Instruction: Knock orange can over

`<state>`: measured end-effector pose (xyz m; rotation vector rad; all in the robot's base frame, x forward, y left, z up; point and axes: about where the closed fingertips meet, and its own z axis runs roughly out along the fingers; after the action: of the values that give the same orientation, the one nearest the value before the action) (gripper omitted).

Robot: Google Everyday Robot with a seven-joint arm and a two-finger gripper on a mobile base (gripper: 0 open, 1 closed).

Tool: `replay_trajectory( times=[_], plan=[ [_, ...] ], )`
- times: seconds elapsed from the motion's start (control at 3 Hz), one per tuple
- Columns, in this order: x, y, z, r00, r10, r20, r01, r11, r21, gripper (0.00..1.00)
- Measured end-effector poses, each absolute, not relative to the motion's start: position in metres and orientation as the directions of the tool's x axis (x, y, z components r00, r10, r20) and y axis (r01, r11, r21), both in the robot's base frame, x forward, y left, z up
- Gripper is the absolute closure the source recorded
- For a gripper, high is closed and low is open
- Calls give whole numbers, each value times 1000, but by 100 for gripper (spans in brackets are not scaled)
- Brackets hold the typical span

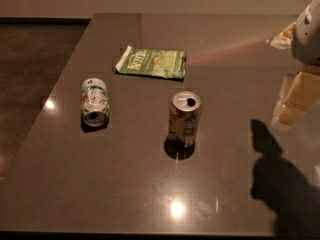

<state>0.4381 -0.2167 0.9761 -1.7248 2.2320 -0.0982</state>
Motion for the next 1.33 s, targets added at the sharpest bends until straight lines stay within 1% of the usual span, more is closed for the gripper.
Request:
replay_trajectory(
  times=[0.33,0.67,1.33],
  plan=[
    [438,-217,976,-221,-953,-207,-931,270,-246,0],
    [437,-201,976,-199,-951,-236,-934,257,-249,0],
    [434,-140,963,-125,-940,-319,-947,209,-245,0]
  ],
)
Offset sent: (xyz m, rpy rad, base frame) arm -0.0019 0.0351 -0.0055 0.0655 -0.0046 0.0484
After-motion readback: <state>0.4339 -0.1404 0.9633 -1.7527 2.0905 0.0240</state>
